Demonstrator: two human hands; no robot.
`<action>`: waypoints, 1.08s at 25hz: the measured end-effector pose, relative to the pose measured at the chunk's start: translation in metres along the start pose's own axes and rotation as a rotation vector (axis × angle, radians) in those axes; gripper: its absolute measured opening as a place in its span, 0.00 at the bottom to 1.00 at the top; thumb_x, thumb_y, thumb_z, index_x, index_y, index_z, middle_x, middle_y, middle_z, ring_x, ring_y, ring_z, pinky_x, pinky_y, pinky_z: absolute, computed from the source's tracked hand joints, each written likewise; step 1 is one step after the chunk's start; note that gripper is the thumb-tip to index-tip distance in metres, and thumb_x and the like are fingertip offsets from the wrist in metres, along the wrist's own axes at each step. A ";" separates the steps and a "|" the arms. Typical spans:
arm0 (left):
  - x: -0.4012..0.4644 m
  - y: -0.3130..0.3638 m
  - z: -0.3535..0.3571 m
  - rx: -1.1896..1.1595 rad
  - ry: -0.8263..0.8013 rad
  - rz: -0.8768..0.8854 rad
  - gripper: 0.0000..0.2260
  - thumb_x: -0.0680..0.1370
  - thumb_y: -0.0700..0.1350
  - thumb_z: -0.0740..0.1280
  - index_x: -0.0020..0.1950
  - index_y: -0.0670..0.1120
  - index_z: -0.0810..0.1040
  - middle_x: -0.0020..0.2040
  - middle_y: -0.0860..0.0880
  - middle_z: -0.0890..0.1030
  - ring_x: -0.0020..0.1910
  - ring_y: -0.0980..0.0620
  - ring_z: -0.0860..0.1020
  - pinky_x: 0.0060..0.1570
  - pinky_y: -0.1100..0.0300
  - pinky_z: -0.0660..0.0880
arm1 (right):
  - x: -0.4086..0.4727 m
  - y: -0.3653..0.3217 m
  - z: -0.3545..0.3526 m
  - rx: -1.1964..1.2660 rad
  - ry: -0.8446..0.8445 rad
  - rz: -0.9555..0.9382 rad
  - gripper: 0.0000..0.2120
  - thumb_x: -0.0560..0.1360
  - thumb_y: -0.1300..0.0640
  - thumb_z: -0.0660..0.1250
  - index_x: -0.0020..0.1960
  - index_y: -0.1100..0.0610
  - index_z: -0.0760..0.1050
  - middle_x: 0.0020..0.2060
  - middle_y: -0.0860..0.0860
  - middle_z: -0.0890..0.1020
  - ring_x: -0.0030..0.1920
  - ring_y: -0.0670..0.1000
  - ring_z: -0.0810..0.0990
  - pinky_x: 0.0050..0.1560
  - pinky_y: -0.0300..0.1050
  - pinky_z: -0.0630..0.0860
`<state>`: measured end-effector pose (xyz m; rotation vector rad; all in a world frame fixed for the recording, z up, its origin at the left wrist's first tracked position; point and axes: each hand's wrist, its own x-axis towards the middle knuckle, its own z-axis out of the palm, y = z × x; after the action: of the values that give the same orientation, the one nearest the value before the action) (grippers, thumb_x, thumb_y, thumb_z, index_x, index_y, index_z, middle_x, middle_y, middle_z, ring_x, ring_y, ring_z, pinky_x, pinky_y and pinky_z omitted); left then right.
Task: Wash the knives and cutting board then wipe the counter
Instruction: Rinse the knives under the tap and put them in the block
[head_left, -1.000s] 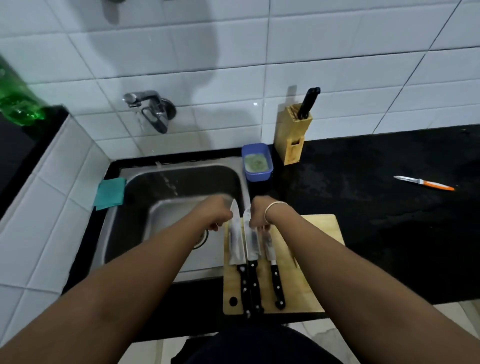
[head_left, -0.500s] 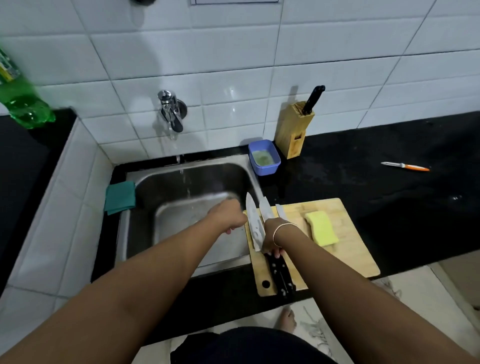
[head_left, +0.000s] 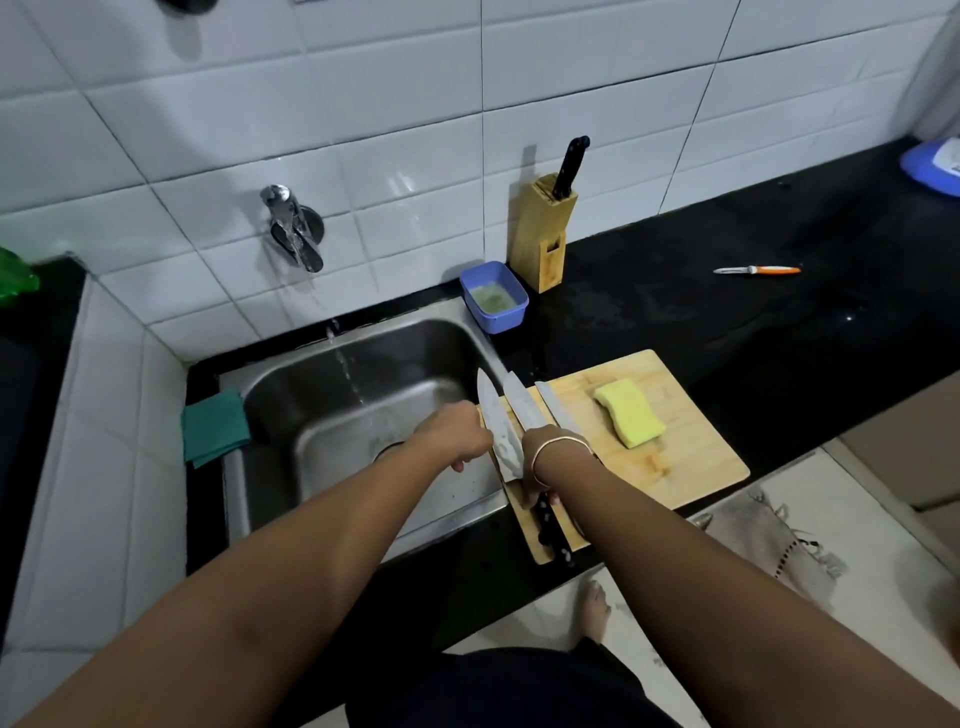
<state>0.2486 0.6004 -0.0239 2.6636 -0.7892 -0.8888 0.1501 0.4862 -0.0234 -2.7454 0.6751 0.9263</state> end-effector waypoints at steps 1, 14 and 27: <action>-0.002 -0.002 0.000 -0.008 0.003 -0.002 0.09 0.74 0.45 0.61 0.42 0.43 0.78 0.36 0.46 0.83 0.30 0.50 0.84 0.41 0.55 0.81 | 0.000 -0.001 0.000 0.028 -0.006 -0.002 0.15 0.69 0.54 0.75 0.36 0.55 0.69 0.42 0.53 0.83 0.41 0.54 0.81 0.45 0.46 0.78; -0.046 -0.074 -0.054 -0.344 0.494 -0.049 0.14 0.76 0.40 0.64 0.60 0.51 0.75 0.49 0.53 0.81 0.50 0.49 0.80 0.51 0.52 0.78 | 0.037 -0.078 -0.085 1.216 -0.333 -0.012 0.12 0.74 0.59 0.69 0.32 0.58 0.73 0.19 0.49 0.71 0.17 0.44 0.64 0.19 0.33 0.58; -0.048 -0.057 -0.085 -0.873 0.876 0.046 0.08 0.76 0.43 0.74 0.53 0.43 0.80 0.46 0.46 0.83 0.45 0.52 0.80 0.52 0.56 0.78 | 0.063 -0.110 -0.108 1.415 -0.680 0.071 0.15 0.74 0.47 0.62 0.33 0.55 0.72 0.26 0.46 0.74 0.19 0.42 0.66 0.19 0.30 0.54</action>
<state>0.2920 0.6782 0.0462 1.8978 -0.1604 0.0433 0.3040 0.5291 0.0257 -1.1004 0.8041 0.7994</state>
